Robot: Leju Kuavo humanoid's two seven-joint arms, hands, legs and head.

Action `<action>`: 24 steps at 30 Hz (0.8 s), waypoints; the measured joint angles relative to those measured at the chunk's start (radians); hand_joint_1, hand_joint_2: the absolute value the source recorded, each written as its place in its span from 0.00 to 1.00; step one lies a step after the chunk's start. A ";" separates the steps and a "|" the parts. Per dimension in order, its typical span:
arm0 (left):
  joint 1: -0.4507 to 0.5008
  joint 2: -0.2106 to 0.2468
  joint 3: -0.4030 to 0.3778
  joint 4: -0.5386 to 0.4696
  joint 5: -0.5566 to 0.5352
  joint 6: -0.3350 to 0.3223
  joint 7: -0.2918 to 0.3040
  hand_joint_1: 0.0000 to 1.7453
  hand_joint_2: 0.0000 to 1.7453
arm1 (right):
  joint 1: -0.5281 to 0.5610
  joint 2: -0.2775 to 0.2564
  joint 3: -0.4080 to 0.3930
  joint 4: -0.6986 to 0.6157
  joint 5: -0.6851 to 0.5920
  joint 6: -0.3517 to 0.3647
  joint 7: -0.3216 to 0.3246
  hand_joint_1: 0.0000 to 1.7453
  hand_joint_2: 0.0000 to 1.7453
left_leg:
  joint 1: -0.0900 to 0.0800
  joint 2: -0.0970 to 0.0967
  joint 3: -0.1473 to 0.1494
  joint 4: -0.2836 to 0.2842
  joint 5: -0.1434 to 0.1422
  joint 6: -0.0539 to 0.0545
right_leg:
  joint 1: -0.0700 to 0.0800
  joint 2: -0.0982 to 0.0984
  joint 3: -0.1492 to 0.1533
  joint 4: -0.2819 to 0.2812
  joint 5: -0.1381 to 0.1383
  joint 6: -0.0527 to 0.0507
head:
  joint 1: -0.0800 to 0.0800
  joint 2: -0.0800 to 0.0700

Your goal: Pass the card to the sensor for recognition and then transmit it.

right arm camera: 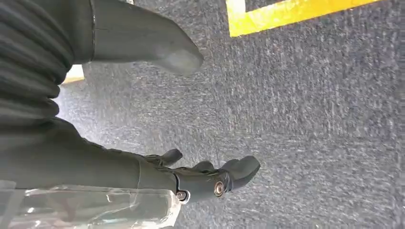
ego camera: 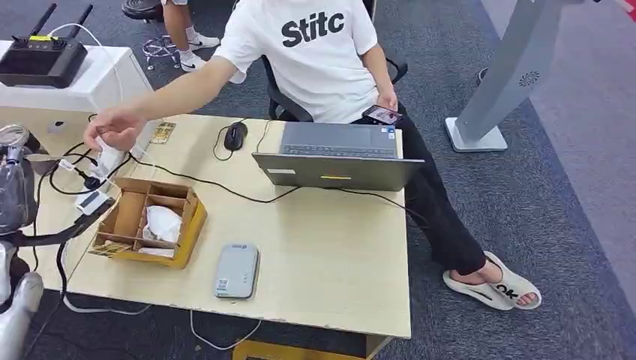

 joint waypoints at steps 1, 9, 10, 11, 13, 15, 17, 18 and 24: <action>-0.021 -0.003 -0.009 0.032 0.000 0.000 0.020 1.00 1.00 | 0.000 -0.002 0.003 0.002 0.004 -0.004 -0.001 0.00 1.00 | 0.000 0.000 0.000 0.000 0.000 0.000 | 0.000 0.000 0.000 0.000 0.000 0.000 | 0.000 0.000; -0.237 -0.036 -0.242 0.426 -0.002 0.119 0.226 1.00 1.00 | -0.010 -0.032 0.011 0.017 0.001 -0.010 -0.015 0.00 1.00 | -0.001 -0.003 0.000 0.001 0.001 0.001 | -0.001 -0.003 0.001 0.000 0.000 0.001 | 0.000 0.000; -0.259 -0.040 -0.273 0.467 -0.002 0.127 0.239 1.00 1.00 | -0.010 -0.035 0.011 0.018 -0.002 -0.010 -0.015 0.00 1.00 | -0.001 -0.003 0.000 0.001 0.001 0.001 | -0.001 -0.004 0.001 0.000 0.000 0.001 | 0.000 0.000; -0.278 -0.045 -0.303 0.499 -0.002 0.131 0.247 1.00 1.00 | -0.010 -0.037 0.011 0.019 -0.004 -0.010 -0.013 0.00 1.00 | -0.001 -0.003 0.000 0.001 0.001 0.001 | -0.001 -0.004 0.001 0.000 0.000 0.001 | 0.000 0.000; -0.303 -0.052 -0.347 0.536 -0.002 0.137 0.263 1.00 1.00 | -0.010 -0.041 0.011 0.019 -0.004 -0.010 -0.006 0.00 1.00 | -0.001 -0.003 0.000 0.001 0.001 0.001 | -0.001 -0.004 0.001 0.000 0.000 0.001 | 0.000 0.000; -0.336 -0.058 -0.397 0.575 -0.002 0.144 0.271 1.00 1.00 | -0.009 -0.045 0.011 0.020 -0.004 -0.010 -0.002 0.00 1.00 | -0.001 -0.002 0.000 0.001 0.001 0.001 | -0.001 -0.003 0.001 0.000 0.000 0.001 | 0.000 0.000; -0.372 -0.061 -0.450 0.602 -0.002 0.148 0.251 1.00 1.00 | -0.008 -0.049 0.011 0.021 -0.001 -0.009 0.000 0.00 1.00 | -0.001 -0.003 0.000 0.001 0.001 0.001 | -0.001 -0.003 0.001 0.000 0.000 0.001 | 0.000 0.000; -0.388 -0.061 -0.474 0.608 -0.002 0.149 0.242 1.00 1.00 | -0.008 -0.049 0.011 0.022 0.001 -0.009 0.000 0.00 1.00 | -0.001 -0.003 0.000 0.001 0.001 0.001 | -0.001 -0.003 0.001 0.000 0.000 0.001 | 0.000 0.000; -0.449 -0.074 -0.578 0.624 -0.002 0.155 0.231 0.97 1.00 | -0.009 -0.055 0.015 0.031 0.006 -0.008 -0.006 0.00 1.00 | -0.001 -0.002 -0.001 0.001 0.001 0.001 | -0.001 -0.001 0.000 0.000 0.000 0.001 | 0.000 0.000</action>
